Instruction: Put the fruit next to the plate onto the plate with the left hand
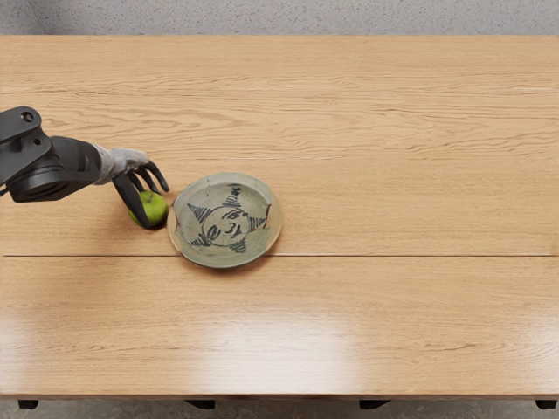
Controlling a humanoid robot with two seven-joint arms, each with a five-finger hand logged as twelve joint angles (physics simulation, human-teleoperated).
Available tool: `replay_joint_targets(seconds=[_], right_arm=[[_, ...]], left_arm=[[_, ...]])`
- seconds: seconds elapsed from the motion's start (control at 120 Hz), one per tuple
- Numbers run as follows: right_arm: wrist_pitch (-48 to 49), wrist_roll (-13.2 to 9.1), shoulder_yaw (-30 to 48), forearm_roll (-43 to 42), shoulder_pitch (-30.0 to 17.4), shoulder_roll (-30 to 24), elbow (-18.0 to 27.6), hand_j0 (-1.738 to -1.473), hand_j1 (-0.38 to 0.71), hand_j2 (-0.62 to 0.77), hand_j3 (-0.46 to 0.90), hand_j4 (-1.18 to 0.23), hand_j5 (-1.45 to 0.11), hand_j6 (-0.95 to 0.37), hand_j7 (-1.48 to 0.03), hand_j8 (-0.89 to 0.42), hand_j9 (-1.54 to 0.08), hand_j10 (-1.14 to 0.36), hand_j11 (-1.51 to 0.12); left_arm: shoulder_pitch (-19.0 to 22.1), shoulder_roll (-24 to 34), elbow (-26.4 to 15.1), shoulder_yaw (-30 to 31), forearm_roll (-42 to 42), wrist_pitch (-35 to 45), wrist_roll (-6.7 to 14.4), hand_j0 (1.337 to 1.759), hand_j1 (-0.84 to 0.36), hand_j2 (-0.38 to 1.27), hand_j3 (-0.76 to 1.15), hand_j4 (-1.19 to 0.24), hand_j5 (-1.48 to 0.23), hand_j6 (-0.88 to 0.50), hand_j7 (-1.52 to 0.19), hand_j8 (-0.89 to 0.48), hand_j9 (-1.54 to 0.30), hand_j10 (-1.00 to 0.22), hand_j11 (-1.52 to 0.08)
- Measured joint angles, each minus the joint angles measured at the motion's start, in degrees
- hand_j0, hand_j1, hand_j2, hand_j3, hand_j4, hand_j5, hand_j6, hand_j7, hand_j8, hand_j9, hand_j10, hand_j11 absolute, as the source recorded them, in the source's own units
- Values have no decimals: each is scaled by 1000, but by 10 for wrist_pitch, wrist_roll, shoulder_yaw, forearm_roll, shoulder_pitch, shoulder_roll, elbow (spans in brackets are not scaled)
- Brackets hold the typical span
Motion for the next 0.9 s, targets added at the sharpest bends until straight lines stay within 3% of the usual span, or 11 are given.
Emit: replay_joint_targets(seconds=[0.242, 0.475, 0.567, 0.783, 0.9], right_arm=[[0, 0, 0, 0, 0, 0, 0, -1658, -349, 0, 0, 0, 0, 0, 0, 0, 0, 0, 0], [0, 0, 0, 0, 0, 0, 0, -1658, -349, 0, 0, 0, 0, 0, 0, 0, 0, 0, 0], [0, 0, 0, 0, 0, 0, 0, -1658, -349, 0, 0, 0, 0, 0, 0, 0, 0, 0, 0], [0, 0, 0, 0, 0, 0, 0, -1658, -349, 0, 0, 0, 0, 0, 0, 0, 0, 0, 0], [0, 0, 0, 0, 0, 0, 0, -1658, -349, 0, 0, 0, 0, 0, 0, 0, 0, 0, 0]], left_arm=[[-15, 3, 1, 0, -2, -3, 0, 1655, -249, 335, 0, -598, -812, -436, -811, -426, -807, -602, -807], [-31, 5, 1, -4, -21, -35, 5, 1656, -273, 390, 0, -633, -844, -434, -855, -399, -842, -619, -841], [-48, 6, 1, -5, -29, -47, 6, 1657, -291, 481, 0, -629, -861, -418, -860, -405, -846, -623, -844], [-91, 5, 1, -6, -84, -100, 15, 1656, -270, 373, 0, -635, -853, -415, -841, -412, -847, -614, -847], [-91, -10, -2, -5, -108, -120, 19, 1656, -270, 376, 0, -634, -853, -414, -840, -399, -849, -615, -847]])
